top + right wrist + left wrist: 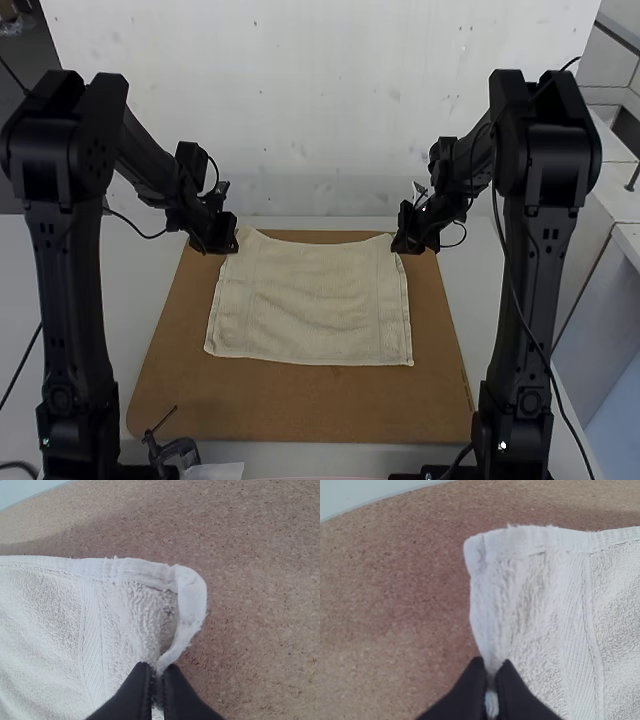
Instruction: Fold the towel.
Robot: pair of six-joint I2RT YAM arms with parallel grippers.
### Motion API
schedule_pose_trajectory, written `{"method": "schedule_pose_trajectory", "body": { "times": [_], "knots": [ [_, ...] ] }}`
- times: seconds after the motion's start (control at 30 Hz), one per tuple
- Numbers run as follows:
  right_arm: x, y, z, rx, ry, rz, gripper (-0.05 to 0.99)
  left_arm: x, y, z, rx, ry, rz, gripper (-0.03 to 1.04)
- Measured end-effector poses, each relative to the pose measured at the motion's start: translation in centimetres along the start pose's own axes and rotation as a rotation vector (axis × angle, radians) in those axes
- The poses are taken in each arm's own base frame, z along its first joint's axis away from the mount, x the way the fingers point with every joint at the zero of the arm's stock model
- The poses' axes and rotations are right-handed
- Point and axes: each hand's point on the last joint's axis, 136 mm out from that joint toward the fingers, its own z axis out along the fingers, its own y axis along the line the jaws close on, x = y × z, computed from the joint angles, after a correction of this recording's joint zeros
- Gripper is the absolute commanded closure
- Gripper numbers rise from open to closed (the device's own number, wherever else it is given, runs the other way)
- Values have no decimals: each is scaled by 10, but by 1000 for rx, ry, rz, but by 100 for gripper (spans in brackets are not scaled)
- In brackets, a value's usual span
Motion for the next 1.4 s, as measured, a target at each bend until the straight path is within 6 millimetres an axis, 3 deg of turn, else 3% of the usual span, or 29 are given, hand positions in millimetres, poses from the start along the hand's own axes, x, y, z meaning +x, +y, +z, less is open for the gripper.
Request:
{"method": "schedule_pose_trajectory", "body": {
  "times": [0.23, 0.43, 0.57, 0.77, 0.9, 1.17, 1.4],
  "knots": [
    [-21, -3, -3, -12, -38, 11, 91, -9, 9, 10, 2, -6, -10, 100],
    [-14, -1, -10, -14, -27, 28, 91, -6, 7, 6, 9, 11, -18, 100],
    [-5, 11, -30, -23, -42, 20, 91, -3, -1, -15, 8, 7, -17, 100],
    [8, 27, -60, -34, -69, 4, 91, -13, -18, -64, 10, -55, -3, 100],
    [26, 28, -65, -33, -31, 23, 91, -2, -24, -80, 11, -51, -7, 100],
    [77, 20, -57, -20, 105, 61, 91, 42, -30, -85, 17, 13, -33, 100],
    [86, 28, -75, -24, 70, 29, 91, 60, -36, -94, 21, 25, -37, 100]
  ]
}}
